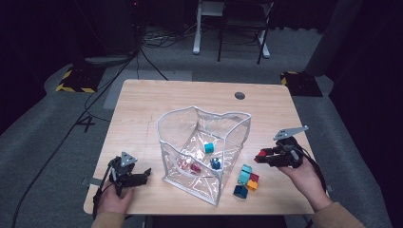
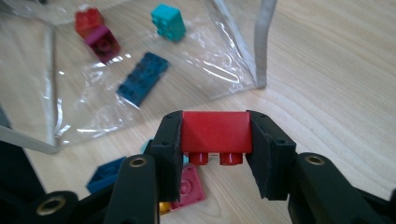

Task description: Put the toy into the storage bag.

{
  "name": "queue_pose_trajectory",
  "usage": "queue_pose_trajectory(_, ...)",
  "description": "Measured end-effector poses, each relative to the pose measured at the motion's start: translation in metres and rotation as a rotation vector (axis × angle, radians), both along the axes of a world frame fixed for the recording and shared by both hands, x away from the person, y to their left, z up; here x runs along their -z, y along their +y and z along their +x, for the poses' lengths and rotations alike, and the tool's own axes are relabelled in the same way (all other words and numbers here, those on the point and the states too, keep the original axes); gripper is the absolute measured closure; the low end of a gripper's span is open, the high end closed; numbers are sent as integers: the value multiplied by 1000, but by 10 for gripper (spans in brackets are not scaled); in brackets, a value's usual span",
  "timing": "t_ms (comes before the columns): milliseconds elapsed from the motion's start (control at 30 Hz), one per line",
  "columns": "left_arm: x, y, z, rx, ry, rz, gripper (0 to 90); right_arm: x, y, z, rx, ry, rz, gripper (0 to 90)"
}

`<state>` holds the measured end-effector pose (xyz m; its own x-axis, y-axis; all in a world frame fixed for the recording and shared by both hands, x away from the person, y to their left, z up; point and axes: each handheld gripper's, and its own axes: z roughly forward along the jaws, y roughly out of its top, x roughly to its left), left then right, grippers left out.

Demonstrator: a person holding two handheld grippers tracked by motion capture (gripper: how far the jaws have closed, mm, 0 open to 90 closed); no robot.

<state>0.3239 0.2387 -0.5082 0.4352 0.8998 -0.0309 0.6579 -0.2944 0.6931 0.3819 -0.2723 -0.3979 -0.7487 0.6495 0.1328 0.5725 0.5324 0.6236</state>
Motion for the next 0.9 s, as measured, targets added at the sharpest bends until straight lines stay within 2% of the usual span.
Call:
queue_pose_trajectory(100, 0, 0, 0, 0, 0, 0, 167, -17, 2, 1, -20, -7, -1, 588)
queue_pose_trajectory(300, 0, 0, 0, 1, 0, 0, 168, -42, 4, 3, -39, -24, 13, 588)
queue_pose_trajectory(900, 0, 0, 0, 1, 5, 2, 167, -101, 18, 4, -95, -69, 59, 588)
